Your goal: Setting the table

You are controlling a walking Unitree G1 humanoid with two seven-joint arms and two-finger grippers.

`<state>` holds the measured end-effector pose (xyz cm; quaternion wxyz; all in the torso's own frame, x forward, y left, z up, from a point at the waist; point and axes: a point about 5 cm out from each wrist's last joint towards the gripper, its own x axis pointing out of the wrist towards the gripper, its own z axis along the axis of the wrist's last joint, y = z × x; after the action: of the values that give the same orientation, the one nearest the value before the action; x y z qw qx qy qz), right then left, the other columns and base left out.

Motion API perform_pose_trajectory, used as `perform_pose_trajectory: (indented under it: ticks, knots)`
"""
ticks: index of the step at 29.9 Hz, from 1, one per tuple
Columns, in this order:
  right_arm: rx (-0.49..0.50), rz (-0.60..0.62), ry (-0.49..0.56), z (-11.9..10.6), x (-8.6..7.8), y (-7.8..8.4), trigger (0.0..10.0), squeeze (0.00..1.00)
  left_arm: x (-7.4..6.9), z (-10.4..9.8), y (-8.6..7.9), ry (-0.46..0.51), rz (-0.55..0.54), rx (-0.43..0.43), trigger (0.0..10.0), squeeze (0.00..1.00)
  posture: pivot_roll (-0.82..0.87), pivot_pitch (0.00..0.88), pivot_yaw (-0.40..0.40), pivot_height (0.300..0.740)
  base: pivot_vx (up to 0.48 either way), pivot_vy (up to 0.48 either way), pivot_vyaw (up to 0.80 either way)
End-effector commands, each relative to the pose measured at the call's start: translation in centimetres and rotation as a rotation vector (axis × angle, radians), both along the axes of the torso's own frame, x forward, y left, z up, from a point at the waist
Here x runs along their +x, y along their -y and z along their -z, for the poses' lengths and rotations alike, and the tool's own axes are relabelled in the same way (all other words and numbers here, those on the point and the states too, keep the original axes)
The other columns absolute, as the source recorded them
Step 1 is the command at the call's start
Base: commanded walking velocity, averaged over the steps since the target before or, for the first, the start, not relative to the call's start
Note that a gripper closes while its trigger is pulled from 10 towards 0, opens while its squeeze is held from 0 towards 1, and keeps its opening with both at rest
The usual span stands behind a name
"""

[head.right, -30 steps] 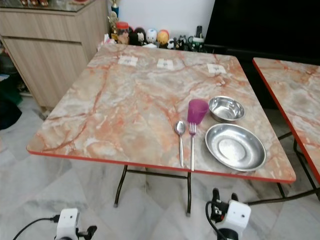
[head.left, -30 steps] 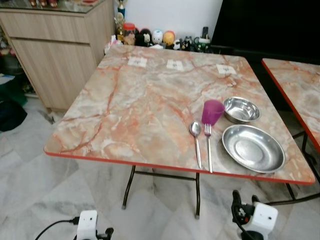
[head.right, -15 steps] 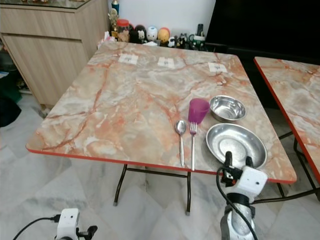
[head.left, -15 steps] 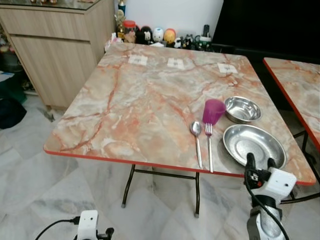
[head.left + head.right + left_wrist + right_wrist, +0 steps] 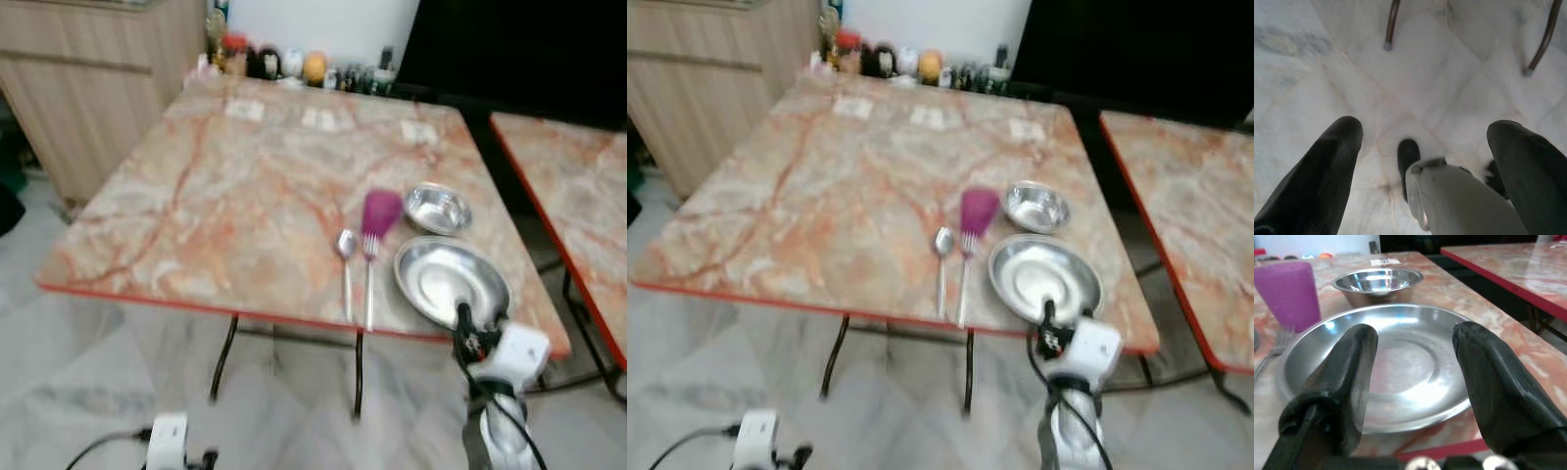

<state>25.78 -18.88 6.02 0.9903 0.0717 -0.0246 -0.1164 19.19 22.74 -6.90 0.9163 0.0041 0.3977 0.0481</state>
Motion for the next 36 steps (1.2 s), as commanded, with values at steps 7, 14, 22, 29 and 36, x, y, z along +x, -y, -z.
perform_pose_trajectory:
  ticks: [7,14,22,29,36]
  knots:
    - [0.008,0.017,-0.007,-0.3,0.3,0.5,10.0,0.0,-0.4,0.3,0.4,-0.01,-0.004,-0.022,10.0,0.0,0.08,0.043,-0.114,0.74,0.0,0.0,0.0]
    - [0.014,0.015,-0.006,-0.6,0.5,0.4,10.0,0.0,-0.4,0.3,0.4,-0.013,-0.005,-0.026,10.0,0.0,0.08,0.043,-0.113,0.74,0.0,0.0,0.0]
    - [0.02,0.016,0.016,-1.1,0.8,0.2,10.0,0.0,-0.4,0.3,0.4,-0.016,-0.003,-0.021,10.0,0.0,0.08,0.045,-0.112,0.74,0.0,0.0,0.0]
    - [0.019,0.025,0.034,-1.7,1.0,0.4,10.0,0.0,-0.4,0.3,0.4,-0.016,0.001,-0.025,10.0,0.0,0.08,0.043,-0.11,0.74,0.0,0.0,0.0]
    - [0.018,0.027,0.04,-1.9,1.0,0.5,10.0,0.0,-0.4,0.3,0.5,-0.012,0.002,-0.028,10.0,0.0,0.08,0.043,-0.11,0.74,0.339,0.0,0.0]
